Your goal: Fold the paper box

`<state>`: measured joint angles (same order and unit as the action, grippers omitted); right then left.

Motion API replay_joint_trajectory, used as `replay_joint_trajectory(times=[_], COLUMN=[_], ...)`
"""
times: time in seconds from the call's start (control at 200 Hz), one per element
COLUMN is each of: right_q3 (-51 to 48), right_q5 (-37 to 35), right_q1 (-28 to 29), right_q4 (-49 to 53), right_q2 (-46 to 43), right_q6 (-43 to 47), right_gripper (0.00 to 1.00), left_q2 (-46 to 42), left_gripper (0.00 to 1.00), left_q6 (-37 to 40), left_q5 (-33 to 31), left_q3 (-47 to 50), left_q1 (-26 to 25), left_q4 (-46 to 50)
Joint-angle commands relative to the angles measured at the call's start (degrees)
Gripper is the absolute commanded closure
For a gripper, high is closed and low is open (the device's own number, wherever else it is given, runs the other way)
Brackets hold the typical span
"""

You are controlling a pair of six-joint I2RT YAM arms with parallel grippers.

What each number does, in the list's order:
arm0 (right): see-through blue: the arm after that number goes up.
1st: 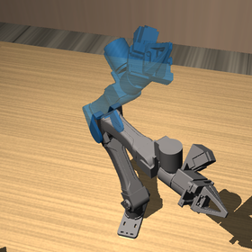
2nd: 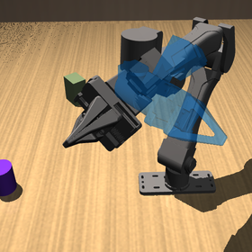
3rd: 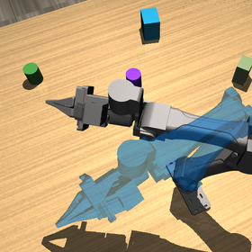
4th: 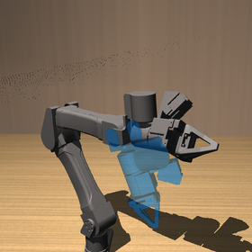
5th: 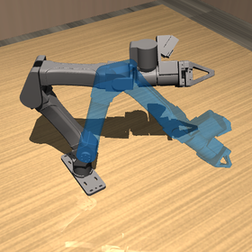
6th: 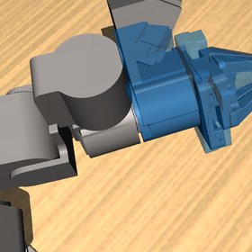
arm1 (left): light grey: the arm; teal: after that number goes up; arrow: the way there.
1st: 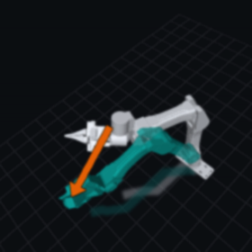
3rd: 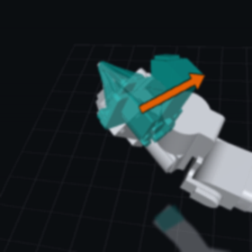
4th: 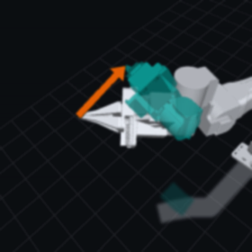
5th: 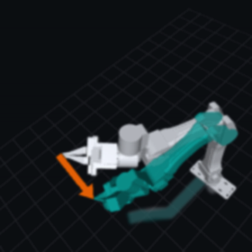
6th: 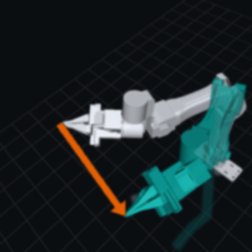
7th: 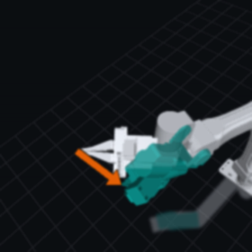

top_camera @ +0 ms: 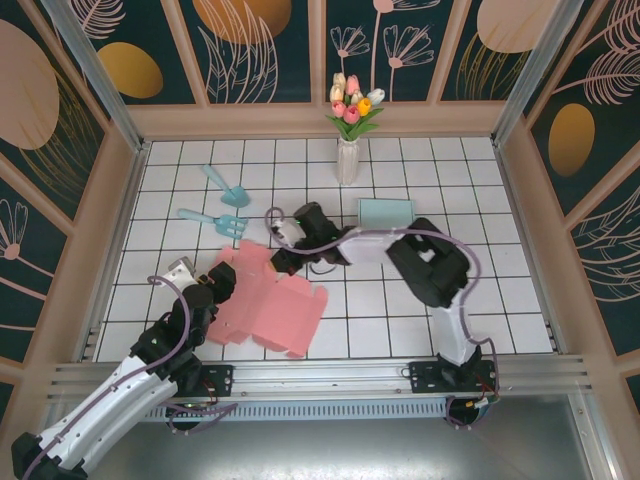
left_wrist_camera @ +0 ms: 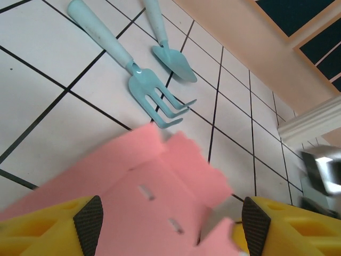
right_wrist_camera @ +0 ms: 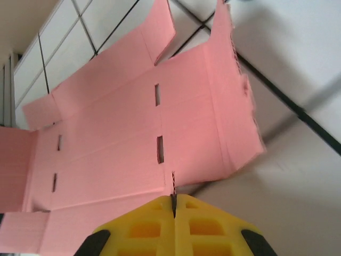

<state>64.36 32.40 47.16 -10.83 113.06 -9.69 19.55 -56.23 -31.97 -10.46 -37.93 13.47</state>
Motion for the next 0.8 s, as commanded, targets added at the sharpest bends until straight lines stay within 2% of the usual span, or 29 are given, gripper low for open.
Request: replay_joint_trajectory(times=[0.0, 0.135, 0.29, 0.375, 0.435, 0.56, 0.796], right_q3=[-10.36, -23.5, -33.19, -35.98, -36.39, -35.98, -35.35], right_q5=[-7.6, -20.1, -32.7, -34.66, -34.89, -35.87, -42.11], right_q1=[-2.91, -6.42, -7.21, -7.26, -7.08, -6.56, -3.8], right_q4=[-11.56, -15.49, -16.79, -17.45, -16.37, -12.87, -7.29], right_q2=[-10.11, -19.29, -25.59, -28.28, -30.09, -33.77, -39.21], right_q6=[-8.3, -14.39, -17.42, -17.95, -17.66, -16.37, -14.44], right_gripper=[1.0, 1.0, 1.0, 0.75, 0.66, 0.57, 0.53], left_q2=[1.62, 6.53, 13.97, 18.06, 21.02, 27.27, 37.42], left_gripper=[0.28, 0.28, 0.28, 0.27, 0.27, 0.26, 0.27], left_q6=[0.44, 0.66, 1.2, 1.84, 2.07, 2.47, 3.09], left_q5=[0.85, 3.29, 7.02, 10.33, 12.06, 14.54, 16.94], left_q3=[0.75, 0.88, 1.07, 1.19, 0.84, -0.48, -3.36], left_q1=[-0.08, -0.07, -0.03, -0.07, -0.07, -0.12, -0.09], left_q4=[-2.55, -7.2, -14.04, -18.69, -20.81, -24.01, -26.62])
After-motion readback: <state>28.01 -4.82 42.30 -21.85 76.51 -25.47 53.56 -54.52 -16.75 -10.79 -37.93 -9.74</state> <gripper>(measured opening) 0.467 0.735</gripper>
